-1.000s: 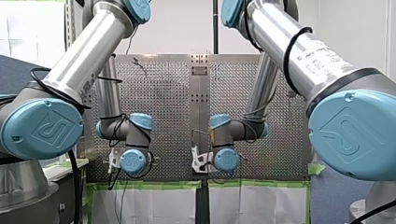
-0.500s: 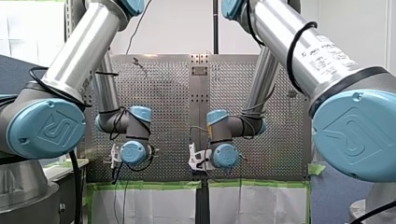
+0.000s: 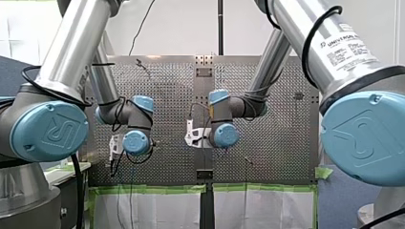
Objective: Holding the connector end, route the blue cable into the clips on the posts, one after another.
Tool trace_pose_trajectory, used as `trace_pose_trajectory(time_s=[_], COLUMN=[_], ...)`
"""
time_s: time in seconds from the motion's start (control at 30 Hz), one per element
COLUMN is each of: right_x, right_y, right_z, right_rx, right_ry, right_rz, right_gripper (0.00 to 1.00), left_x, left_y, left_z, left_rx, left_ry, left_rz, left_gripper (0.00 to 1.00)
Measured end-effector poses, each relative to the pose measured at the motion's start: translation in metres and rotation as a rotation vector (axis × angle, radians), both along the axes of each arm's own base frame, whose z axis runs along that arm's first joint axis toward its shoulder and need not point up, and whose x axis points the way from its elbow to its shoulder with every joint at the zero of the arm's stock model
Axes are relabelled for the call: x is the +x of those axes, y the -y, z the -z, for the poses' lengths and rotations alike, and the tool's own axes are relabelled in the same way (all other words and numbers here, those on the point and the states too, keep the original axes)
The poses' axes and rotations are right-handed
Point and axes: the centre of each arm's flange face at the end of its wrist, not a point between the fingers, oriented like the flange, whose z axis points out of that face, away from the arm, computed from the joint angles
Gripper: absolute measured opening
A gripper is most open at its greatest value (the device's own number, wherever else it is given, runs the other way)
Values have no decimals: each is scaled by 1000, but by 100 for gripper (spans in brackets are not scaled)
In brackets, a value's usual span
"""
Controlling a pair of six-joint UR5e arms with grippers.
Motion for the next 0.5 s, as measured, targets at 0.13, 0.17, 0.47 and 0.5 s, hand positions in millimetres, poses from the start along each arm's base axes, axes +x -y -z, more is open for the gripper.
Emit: trace_pose_trajectory(time_s=[0.13, 0.17, 0.47, 0.5], right_x=[8, 9, 23, 25], right_y=[4, 5, 13, 14], right_z=[-25, -30, -94, -103], right_rx=[-30, -36, -97, -105], right_ry=[35, 42, 112, 122], right_rz=[-20, -24, -42, -48], right_gripper=[0, 0, 0, 0], left_x=[6, 9, 37, 40], left_y=[0, 1, 3, 2], left_z=[-15, -18, -64, -71], left_rx=[-7, -10, -42, -46], left_ry=[15, 20, 93, 103], left_rz=[-11, -14, -75, -87], left_gripper=[0, 0, 0, 0])
